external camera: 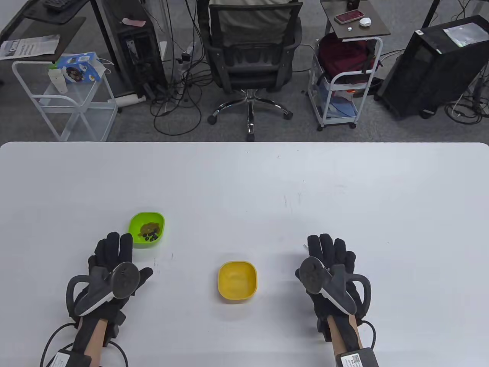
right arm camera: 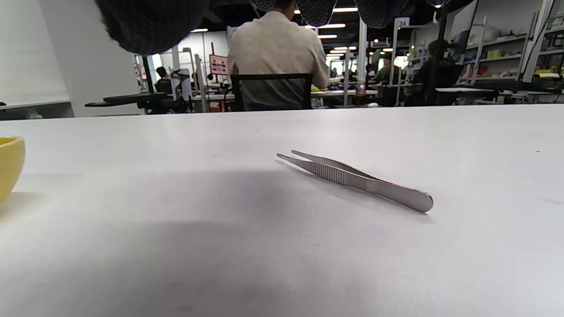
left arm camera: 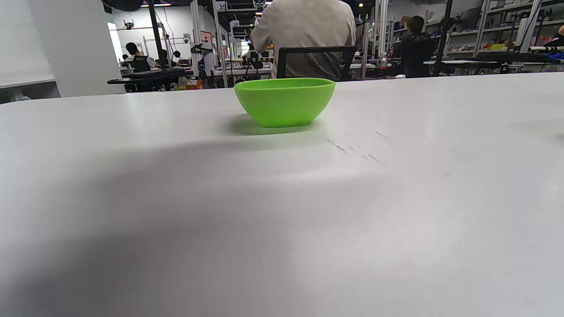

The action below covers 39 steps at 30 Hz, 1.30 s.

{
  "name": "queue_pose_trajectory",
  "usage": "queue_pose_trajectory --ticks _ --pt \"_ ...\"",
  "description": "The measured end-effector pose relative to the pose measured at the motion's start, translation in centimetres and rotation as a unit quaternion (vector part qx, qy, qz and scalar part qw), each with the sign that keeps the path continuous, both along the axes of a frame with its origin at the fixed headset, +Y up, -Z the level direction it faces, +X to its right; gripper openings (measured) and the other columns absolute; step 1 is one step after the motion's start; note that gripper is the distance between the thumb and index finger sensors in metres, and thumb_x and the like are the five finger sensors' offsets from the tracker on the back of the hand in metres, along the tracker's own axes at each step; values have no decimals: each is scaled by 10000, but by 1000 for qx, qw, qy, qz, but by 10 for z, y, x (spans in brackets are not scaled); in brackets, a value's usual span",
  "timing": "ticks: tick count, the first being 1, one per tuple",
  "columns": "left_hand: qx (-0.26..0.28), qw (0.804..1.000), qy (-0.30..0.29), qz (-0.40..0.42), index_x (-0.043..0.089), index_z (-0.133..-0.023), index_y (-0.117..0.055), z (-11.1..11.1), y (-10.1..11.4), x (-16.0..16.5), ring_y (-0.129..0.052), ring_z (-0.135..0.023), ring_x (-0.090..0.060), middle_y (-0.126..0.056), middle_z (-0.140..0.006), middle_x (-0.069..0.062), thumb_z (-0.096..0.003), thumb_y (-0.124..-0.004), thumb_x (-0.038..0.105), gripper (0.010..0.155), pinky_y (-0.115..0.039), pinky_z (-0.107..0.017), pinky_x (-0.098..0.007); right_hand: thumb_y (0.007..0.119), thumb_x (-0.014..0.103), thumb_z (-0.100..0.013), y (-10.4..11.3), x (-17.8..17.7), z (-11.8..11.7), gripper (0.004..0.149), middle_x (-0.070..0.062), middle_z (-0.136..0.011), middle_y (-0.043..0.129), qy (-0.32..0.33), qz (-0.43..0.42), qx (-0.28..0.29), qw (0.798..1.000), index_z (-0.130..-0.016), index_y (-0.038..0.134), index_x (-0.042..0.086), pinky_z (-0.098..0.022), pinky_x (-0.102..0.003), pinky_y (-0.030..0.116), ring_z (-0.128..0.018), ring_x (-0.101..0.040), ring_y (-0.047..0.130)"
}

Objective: Pick coffee beans with tweezers into small dish

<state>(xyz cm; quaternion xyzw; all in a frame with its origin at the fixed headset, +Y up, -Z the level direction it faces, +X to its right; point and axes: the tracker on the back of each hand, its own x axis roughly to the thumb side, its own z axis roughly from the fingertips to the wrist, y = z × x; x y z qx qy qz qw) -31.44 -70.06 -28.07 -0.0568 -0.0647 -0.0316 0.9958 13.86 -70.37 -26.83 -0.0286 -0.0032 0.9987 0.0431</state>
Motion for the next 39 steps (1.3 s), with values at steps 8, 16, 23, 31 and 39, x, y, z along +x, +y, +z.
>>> queue_pose_trajectory --ticks 8,16,23,31,39 --pt "-1 1000 0 0 -15 -1217 -159 -1 -1 -1 -412 -1127 -676 -205 -1261 -412 -561 -526 592 966 -494 -760 -765 665 486 -480 -1 1 -1 841 -203 -1247 302 -2 -2 -9 1000 -1140 259 157 -783 -704 380 -1101 -587 381" --pt "-3 1000 -1 0 -13 -1218 -163 -1 -1 0 -415 -1128 -673 -208 -1261 -411 -562 -525 592 963 -495 -759 -765 665 484 -481 -1 2 -1 839 -205 -1245 307 -6 -3 -16 1000 -1140 259 159 -781 -706 387 -1099 -592 387" --pt "-1 1000 0 4 -7 -1220 -166 -1 0 -2 -421 -1127 -676 -208 -1263 -411 -563 -522 592 957 -494 -759 -767 678 473 -483 6 3 -7 837 -206 -1249 308 -18 -8 -24 1000 -1142 262 168 -781 -721 368 -1102 -600 383" --pt "-7 1000 1 2 -1 -1223 -169 -2 0 -1 -428 -1128 -674 -211 -1264 -409 -564 -520 591 953 -497 -762 -765 683 479 -481 6 8 -37 822 -168 -1253 378 -74 20 -141 987 -1145 285 202 -801 -705 402 -1116 -562 446" --pt "-7 1000 -3 3 0 -1224 -173 -2 0 0 -435 -1129 -673 -214 -1264 -411 -564 -522 591 953 -499 -762 -765 698 475 -476 5 15 -56 813 -167 -1236 451 -116 18 -209 971 -1147 350 176 -798 -693 440 -1098 -549 515"
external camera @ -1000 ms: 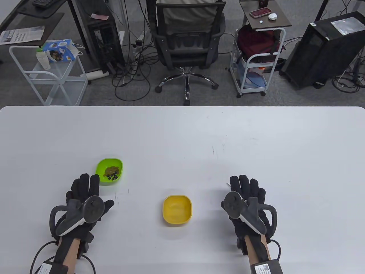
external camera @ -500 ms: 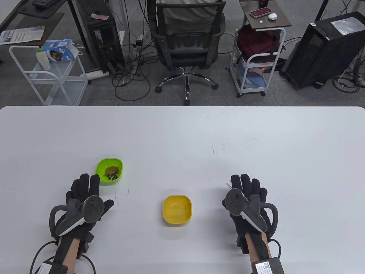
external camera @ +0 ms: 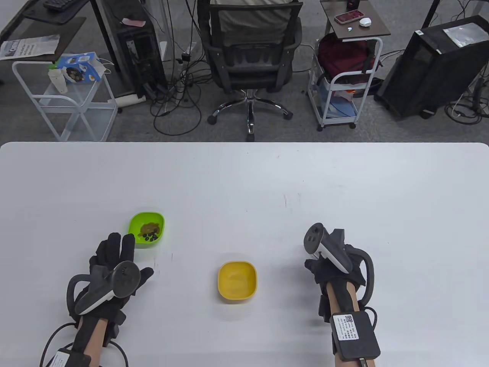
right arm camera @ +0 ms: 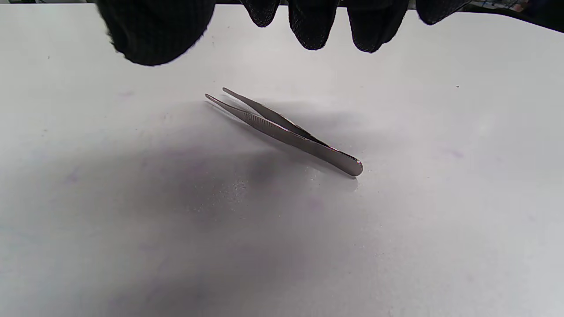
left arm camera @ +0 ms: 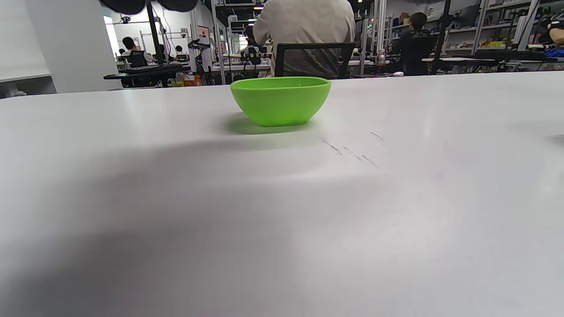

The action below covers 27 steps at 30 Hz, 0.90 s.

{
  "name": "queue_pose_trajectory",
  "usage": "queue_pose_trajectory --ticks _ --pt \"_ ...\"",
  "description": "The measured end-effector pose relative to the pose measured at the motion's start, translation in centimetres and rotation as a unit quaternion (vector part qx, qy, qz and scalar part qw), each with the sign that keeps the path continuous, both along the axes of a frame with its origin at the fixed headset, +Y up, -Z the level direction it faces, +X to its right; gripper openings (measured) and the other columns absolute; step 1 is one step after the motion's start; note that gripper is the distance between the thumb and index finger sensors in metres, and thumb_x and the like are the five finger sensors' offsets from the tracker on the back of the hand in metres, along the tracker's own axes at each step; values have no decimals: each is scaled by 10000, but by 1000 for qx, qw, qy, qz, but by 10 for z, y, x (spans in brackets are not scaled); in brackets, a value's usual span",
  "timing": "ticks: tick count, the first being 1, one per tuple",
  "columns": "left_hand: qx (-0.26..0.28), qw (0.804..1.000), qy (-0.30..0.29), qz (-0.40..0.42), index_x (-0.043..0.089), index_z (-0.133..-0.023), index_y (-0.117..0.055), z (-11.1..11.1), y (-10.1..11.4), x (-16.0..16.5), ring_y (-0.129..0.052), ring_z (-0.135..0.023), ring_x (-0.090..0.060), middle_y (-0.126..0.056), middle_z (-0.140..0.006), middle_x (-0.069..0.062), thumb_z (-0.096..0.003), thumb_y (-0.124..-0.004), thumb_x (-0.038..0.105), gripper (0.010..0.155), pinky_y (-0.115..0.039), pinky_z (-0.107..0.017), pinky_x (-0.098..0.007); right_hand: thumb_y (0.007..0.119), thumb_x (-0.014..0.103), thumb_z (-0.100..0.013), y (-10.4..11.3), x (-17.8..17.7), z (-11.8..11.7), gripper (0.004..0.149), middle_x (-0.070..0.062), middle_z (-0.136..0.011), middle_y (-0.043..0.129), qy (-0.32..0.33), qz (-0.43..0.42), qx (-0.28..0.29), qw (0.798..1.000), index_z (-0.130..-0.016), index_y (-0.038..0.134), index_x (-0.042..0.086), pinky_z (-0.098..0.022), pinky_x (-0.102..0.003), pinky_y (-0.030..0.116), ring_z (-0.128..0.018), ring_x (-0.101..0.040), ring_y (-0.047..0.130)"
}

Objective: Pick coffee beans with tweezers into small dish

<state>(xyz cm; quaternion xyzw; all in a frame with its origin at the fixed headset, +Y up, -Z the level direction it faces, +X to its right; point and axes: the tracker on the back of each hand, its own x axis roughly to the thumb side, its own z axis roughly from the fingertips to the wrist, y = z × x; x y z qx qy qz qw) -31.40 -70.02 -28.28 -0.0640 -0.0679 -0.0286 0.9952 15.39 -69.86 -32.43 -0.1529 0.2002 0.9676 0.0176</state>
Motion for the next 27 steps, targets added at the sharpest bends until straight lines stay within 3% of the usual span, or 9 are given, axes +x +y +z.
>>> queue_pose_trajectory --ticks 17,27 --pt "-1 1000 -4 0 34 -1232 -183 0 0 2 -440 -1129 -674 -213 -1266 -410 -564 -521 593 934 -503 -764 -762 746 417 -468 -37 1 -15 745 -114 -1159 618 -25 72 -60 995 -1121 463 197 -797 -663 493 -1043 -444 676" --pt "-2 1000 -5 0 42 -1236 -199 0 1 1 -444 -1127 -675 -214 -1265 -413 -565 -524 593 927 -506 -763 -762 747 387 -466 -46 -3 -17 658 -71 -1065 687 -18 126 -19 992 -1059 529 204 -792 -633 537 -929 -362 794"
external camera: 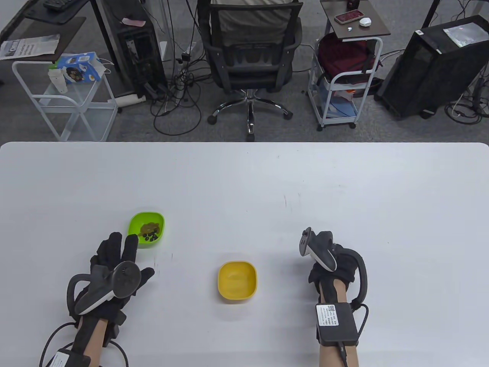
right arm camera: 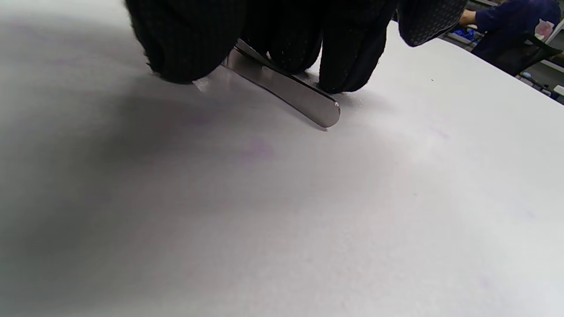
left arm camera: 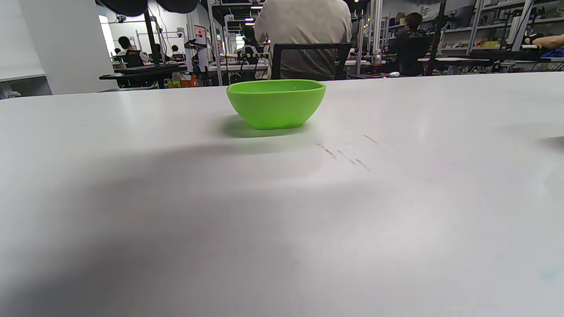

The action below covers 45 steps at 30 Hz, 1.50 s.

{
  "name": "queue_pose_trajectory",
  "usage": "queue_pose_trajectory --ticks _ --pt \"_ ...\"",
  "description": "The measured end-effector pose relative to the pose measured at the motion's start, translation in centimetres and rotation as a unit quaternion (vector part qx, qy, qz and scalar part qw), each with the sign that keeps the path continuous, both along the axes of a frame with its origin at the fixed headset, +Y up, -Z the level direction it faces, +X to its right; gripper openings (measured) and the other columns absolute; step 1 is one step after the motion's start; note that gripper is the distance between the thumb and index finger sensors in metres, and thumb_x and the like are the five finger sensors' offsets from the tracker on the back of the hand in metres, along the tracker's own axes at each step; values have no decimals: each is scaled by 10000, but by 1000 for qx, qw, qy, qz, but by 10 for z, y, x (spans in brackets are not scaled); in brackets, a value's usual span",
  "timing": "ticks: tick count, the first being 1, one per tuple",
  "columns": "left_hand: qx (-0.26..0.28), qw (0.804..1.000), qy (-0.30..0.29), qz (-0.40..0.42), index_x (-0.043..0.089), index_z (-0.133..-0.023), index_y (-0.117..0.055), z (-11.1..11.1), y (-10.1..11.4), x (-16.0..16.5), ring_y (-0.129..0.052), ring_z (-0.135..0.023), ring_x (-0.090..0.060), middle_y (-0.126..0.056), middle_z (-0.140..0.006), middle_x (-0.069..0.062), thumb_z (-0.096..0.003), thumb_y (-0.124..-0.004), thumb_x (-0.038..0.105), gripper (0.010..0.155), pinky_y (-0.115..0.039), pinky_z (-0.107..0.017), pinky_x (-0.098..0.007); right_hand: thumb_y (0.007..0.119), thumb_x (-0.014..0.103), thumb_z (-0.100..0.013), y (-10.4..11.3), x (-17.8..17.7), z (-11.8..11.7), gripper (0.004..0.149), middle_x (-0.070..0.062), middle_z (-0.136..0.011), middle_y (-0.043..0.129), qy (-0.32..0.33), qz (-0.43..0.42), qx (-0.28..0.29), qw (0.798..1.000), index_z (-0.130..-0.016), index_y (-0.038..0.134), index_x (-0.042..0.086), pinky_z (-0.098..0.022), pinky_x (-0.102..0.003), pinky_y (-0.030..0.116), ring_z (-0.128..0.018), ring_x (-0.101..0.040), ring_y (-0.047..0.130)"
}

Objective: Pick coffee beans with tweezers into small dish

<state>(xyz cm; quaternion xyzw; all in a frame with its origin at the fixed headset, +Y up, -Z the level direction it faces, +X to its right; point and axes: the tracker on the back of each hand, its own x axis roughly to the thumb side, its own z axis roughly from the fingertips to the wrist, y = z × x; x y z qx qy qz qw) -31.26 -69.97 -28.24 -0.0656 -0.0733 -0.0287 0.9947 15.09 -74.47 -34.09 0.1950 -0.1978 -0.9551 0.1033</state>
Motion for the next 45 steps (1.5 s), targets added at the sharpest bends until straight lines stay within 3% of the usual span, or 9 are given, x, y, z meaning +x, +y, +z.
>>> queue_pose_trajectory --ticks 14,32,39,45 --pt "-6 1000 0 0 46 -1236 -199 0 0 0 -457 -1128 -670 -210 -1264 -414 -565 -525 594 926 -512 -763 -760 739 363 -465 1 -5 -3 495 -23 -910 818 11 30 22 999 -938 676 230 -775 -617 590 -792 -304 891" --pt "-7 1000 1 -2 46 -1236 -195 0 1 -1 -476 -1128 -664 -211 -1263 -413 -563 -528 594 929 -518 -765 -756 698 351 -482 -1 -11 -5 439 9 -841 848 48 69 23 996 -903 689 228 -757 -570 647 -714 -265 909" --pt "-9 1000 3 -2 48 -1236 -193 0 0 -1 -477 -1127 -665 -207 -1264 -413 -565 -524 594 926 -518 -764 -757 682 353 -487 8 -11 -3 458 5 -861 841 42 27 12 999 -925 656 219 -745 -567 660 -711 -257 920" --pt "-13 1000 3 -6 49 -1236 -195 0 0 0 -478 -1128 -662 -208 -1263 -414 -566 -524 593 924 -519 -764 -756 682 351 -488 39 -20 4 472 -9 -878 857 75 -6 39 996 -935 641 206 -738 -565 682 -733 -264 955"
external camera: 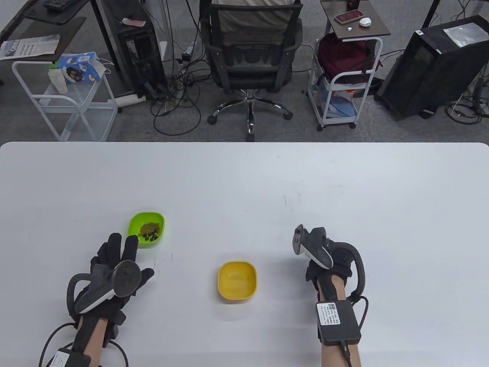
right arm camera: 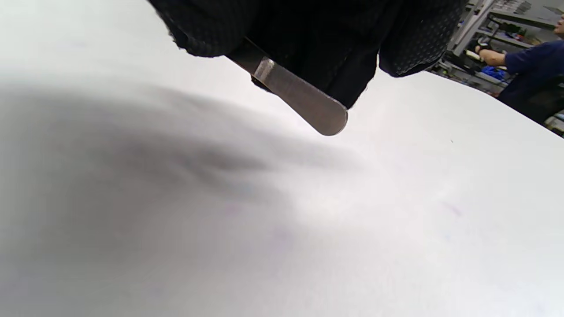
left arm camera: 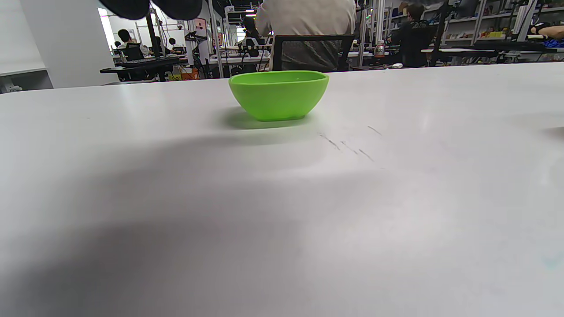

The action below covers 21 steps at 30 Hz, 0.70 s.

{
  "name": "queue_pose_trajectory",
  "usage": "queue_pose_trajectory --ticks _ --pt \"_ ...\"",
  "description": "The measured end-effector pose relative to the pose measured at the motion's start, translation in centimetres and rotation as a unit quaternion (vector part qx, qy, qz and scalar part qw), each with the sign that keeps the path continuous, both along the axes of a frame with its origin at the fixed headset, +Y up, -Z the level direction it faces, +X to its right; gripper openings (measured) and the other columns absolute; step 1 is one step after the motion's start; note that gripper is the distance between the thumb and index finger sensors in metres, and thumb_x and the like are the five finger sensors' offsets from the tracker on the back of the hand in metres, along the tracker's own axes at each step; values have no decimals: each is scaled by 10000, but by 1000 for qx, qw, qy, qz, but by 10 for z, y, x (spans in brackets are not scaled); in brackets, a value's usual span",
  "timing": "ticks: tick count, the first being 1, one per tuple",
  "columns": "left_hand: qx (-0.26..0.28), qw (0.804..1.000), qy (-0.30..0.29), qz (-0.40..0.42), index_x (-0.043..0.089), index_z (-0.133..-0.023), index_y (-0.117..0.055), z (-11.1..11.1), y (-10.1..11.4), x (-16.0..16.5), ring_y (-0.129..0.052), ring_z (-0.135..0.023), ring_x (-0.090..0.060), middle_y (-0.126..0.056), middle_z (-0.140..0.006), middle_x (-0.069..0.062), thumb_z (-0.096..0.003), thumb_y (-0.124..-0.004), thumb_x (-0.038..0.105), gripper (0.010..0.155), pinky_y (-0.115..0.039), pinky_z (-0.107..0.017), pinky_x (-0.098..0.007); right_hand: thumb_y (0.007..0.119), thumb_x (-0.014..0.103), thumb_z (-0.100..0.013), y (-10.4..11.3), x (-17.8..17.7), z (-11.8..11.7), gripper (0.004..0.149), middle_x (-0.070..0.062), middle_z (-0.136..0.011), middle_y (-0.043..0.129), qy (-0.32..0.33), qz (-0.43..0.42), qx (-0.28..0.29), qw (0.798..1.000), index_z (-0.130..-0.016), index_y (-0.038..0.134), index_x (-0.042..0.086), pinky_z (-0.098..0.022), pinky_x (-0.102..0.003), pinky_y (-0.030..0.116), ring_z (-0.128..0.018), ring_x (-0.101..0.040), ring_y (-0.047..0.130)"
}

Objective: Pick coffee beans with tweezers into small dish

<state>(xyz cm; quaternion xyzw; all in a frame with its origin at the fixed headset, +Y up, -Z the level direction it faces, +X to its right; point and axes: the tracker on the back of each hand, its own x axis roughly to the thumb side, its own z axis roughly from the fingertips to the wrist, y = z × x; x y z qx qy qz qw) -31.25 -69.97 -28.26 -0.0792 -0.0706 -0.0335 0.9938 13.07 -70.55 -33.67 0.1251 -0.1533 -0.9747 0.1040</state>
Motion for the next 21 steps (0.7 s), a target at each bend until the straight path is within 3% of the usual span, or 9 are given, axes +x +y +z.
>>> queue_pose_trajectory --ticks 7,21 --pt "-6 1000 0 -4 48 -1236 -196 0 -1 1 -481 -1129 -660 -210 -1262 -416 -565 -526 593 925 -520 -762 -757 679 348 -493 25 -15 17 477 -53 -876 940 67 -35 31 997 -931 638 163 -708 -513 753 -706 -248 1050" --pt "-17 1000 4 -7 47 -1236 -195 -1 -2 1 -484 -1129 -659 -209 -1263 -415 -566 -523 594 925 -517 -765 -756 635 323 -512 30 -35 57 480 -9 -814 919 162 -104 65 979 -951 572 137 -688 -539 760 -659 -207 1031"
